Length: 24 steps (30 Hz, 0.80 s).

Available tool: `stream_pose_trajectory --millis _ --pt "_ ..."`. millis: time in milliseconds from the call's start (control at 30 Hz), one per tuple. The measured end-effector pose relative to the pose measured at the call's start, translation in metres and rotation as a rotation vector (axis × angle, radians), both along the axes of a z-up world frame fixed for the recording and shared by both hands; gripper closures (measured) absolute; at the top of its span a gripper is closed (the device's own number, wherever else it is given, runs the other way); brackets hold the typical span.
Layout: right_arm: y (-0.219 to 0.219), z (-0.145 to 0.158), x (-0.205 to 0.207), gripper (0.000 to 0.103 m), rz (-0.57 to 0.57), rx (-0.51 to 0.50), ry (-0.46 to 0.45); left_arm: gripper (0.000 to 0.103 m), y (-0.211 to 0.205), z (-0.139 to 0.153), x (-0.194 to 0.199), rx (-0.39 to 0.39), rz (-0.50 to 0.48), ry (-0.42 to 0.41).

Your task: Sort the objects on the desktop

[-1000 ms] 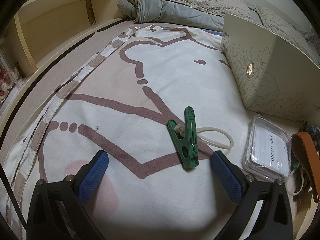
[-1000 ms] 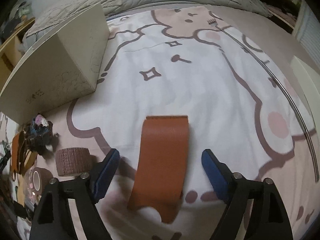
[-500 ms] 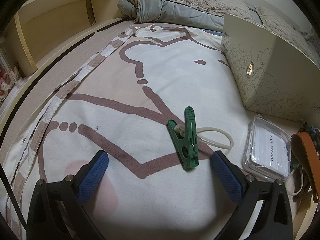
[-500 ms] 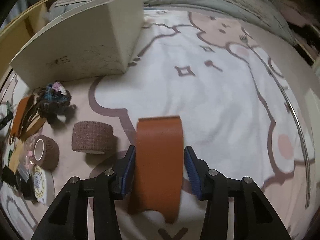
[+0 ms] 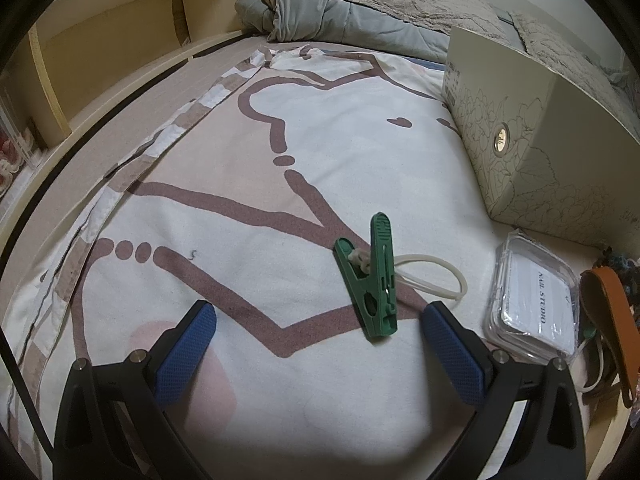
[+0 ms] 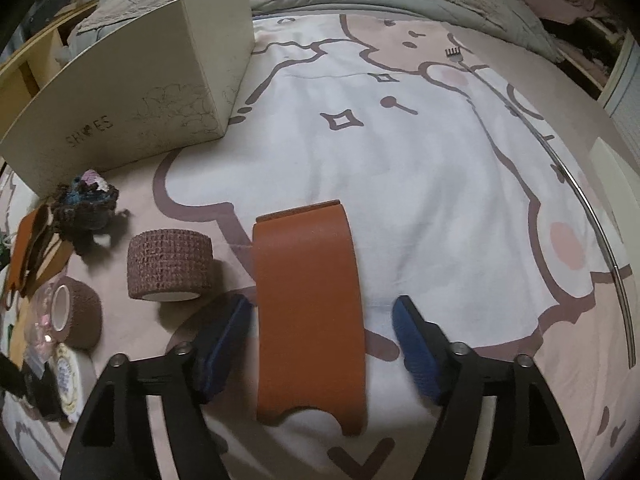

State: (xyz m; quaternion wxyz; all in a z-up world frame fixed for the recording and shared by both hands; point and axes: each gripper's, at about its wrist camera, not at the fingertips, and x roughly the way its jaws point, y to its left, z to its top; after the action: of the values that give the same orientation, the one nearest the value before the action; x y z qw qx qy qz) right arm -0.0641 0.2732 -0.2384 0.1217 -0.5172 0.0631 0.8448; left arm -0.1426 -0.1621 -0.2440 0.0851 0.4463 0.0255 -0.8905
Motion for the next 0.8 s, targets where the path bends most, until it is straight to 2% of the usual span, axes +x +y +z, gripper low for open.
stream_pose_trajectory --millis 67,167,500,567,700,767,800 --pt "0.003 -0.003 0.0 0.009 -0.036 0.021 0.001 0.0 0.002 0.0 -0.001 -0.002 0.0 -0.002" --pt "0.013 -0.006 -0.002 0.0 -0.062 -0.021 -0.001 0.0 0.002 0.001 -0.001 0.0 0.0 -0.002" --pt "0.013 -0.006 0.006 0.0 -0.063 -0.015 0.012 0.002 0.005 0.007 -0.004 -0.002 -0.01 0.008" --pt "0.012 -0.007 0.005 0.0 -0.064 -0.008 0.012 0.01 0.007 0.008 -0.004 -0.011 -0.017 0.012" --pt "0.009 -0.008 0.002 0.0 -0.068 0.003 0.014 0.018 0.012 0.009 -0.006 -0.039 -0.037 0.011" --pt "0.008 -0.009 0.002 0.0 -0.07 0.009 0.016 0.028 0.015 0.01 -0.005 -0.048 -0.052 0.02" --pt "0.009 -0.009 0.002 0.0 -0.071 0.008 0.018 0.03 0.017 0.011 -0.005 -0.049 -0.063 0.023"
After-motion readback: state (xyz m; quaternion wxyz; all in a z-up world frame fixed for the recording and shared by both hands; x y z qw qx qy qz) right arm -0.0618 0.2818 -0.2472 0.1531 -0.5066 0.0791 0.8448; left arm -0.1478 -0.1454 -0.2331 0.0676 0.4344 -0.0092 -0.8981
